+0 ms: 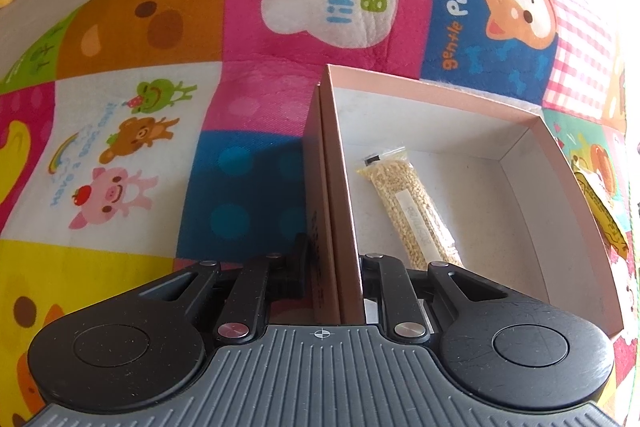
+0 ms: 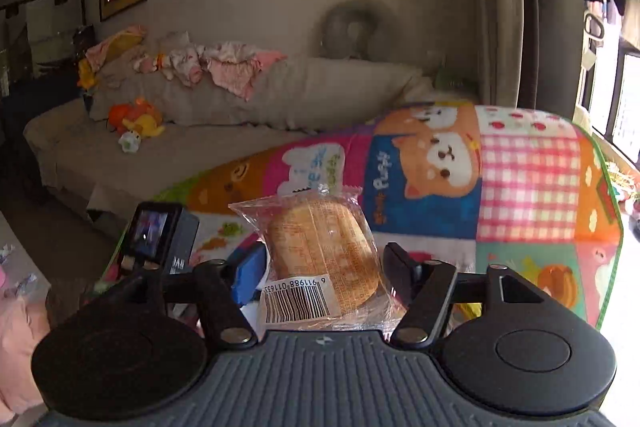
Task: Organize objects
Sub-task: 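Lower the bread bun into the pink box and open the right gripper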
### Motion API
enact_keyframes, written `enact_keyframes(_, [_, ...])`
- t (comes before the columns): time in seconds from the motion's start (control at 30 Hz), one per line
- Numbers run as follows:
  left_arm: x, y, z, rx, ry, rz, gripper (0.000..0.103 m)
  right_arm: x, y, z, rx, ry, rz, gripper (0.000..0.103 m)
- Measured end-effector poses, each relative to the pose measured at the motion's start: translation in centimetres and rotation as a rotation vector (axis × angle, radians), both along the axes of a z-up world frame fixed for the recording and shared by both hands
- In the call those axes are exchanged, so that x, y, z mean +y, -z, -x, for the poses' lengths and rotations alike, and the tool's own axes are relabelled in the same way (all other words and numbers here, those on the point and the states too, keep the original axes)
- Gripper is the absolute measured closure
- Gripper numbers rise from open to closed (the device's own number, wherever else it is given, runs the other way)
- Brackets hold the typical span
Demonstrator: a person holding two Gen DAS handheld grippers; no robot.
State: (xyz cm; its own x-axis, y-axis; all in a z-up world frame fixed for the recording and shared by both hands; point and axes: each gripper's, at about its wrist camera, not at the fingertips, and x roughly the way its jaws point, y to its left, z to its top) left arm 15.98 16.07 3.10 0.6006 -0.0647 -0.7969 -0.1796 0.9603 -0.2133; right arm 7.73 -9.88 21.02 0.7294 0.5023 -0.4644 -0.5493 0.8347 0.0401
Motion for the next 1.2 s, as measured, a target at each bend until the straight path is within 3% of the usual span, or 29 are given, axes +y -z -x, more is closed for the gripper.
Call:
enact_keyframes(0.07, [0.0, 0.0, 0.1, -0.003, -0.005, 0.004, 0.084, 1.2, -0.5, -2.5, -0.034, 0.029, -0.005, 0.012])
enact_keyframes(0.17, [0.0, 0.1, 0.1, -0.006, -0.007, 0.003, 0.084, 1.2, 0.2, -4.7, -0.003, 0.055, 0.001, 0.012])
enact_keyframes(0.4, [-0.2, 0.1, 0.1, -0.007, 0.003, -0.016, 0.085, -5.7, 5.5, -5.0, 0.071, 0.185, 0.051, 0.012])
enact_keyframes(0.43, [-0.2, 0.1, 0.2, -0.009, 0.004, -0.016, 0.085, -6.8, 6.5, -5.0, 0.091, 0.211, 0.062, 0.014])
enact_keyframes(0.5, [-0.2, 0.1, 0.2, -0.009, 0.006, -0.019, 0.085, -8.4, 8.5, -5.1, 0.115, 0.241, 0.105, 0.028])
enact_keyframes(0.57, [-0.3, 0.1, 0.2, -0.008, 0.007, -0.024, 0.085, -8.9, 10.4, -5.4, 0.136, 0.226, 0.158, 0.048])
enact_keyframes(0.67, [-0.4, 0.0, 0.1, -0.007, 0.008, -0.029, 0.085, -8.7, 13.0, -5.2, 0.152, 0.157, 0.222, 0.049])
enact_keyframes(0.83, [-0.6, 0.0, 0.1, -0.006, 0.004, -0.043, 0.085, -8.7, 14.6, -7.2, 0.252, 0.125, 0.091, 0.053])
enact_keyframes(1.0, [-0.7, 0.0, 0.1, -0.004, -0.002, -0.045, 0.085, -7.7, 14.7, -13.4, 0.395, 0.171, -0.108, 0.063])
enact_keyframes(1.07, [-0.6, 0.0, 0.0, -0.001, -0.007, -0.036, 0.085, -6.2, 15.4, -16.1, 0.457, 0.18, -0.114, 0.073])
enact_keyframes(1.2, [-0.3, 0.0, 0.0, 0.004, -0.018, -0.018, 0.085, -2.8, 17.3, -18.8, 0.493, 0.173, -0.033, 0.079])
